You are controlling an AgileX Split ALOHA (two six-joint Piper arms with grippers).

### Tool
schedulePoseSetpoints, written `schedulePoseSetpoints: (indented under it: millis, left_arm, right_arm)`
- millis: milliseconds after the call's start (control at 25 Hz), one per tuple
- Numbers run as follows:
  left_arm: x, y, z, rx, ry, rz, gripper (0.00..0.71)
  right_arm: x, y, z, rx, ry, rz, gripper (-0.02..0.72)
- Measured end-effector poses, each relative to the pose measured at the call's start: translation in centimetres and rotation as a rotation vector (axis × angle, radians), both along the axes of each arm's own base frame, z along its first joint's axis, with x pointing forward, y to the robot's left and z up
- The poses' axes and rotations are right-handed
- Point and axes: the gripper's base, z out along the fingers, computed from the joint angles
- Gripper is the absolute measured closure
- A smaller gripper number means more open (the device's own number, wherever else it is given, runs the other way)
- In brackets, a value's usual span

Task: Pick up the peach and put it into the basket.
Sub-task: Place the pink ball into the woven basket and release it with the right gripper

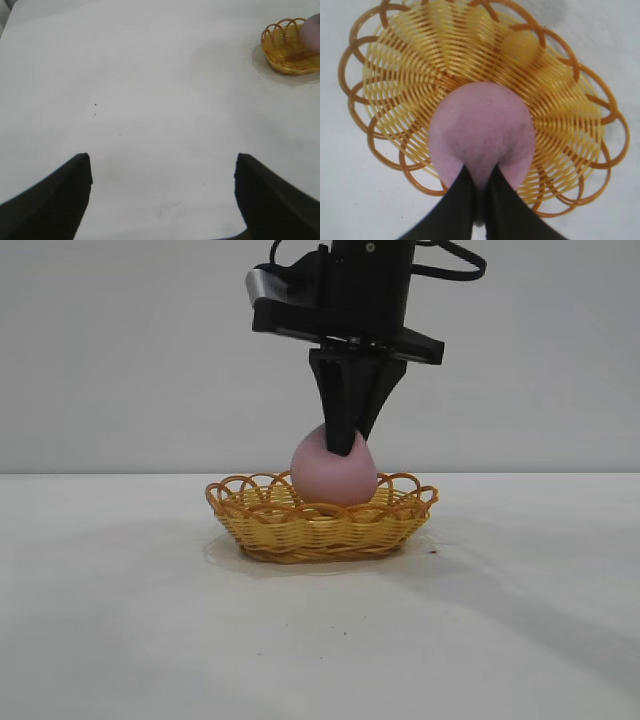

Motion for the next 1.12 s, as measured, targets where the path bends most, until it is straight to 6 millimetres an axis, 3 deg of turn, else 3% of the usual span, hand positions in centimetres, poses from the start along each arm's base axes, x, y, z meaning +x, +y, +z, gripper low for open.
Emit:
schedulePoseSetpoints:
  millis: [40, 280, 360, 560, 720, 880, 1120]
  left_arm:
    - [0.0, 0.0, 0.0, 0.000, 0.000, 0.000, 0.191]
    - [0.0, 0.0, 0.0, 0.000, 0.000, 0.000, 0.191]
    - [0.0, 0.0, 0.0, 0.000, 0.000, 0.000, 0.191]
    - [0.0, 0.0, 0.0, 0.000, 0.000, 0.000, 0.191]
    - [0.0, 0.0, 0.0, 0.000, 0.000, 0.000, 0.191]
    - [0.0, 0.0, 0.0, 0.000, 0.000, 0.000, 0.191]
    - [0.0, 0.0, 0.0, 0.000, 0.000, 0.000, 0.191]
  right_arm:
    - [0.0, 0.0, 0.0, 0.000, 0.000, 0.000, 0.648]
    - [0.0, 0.0, 0.0, 0.001, 0.000, 0.000, 0.396]
    - [0.0, 0.0, 0.0, 0.003, -0.002, 0.000, 0.343]
    - [0.1, 0.0, 0.1, -0.002, -0.011, 0.002, 0.357]
    - [1.1, -0.2, 1.4, 0.010, -0.065, -0.004, 0.357]
    - [3.6, -2.4, 3.6, 0.053, -0.129, -0.077, 0.357]
    - [8.2, -9.8, 6.2, 0.087, -0.216, -0.269, 0.357]
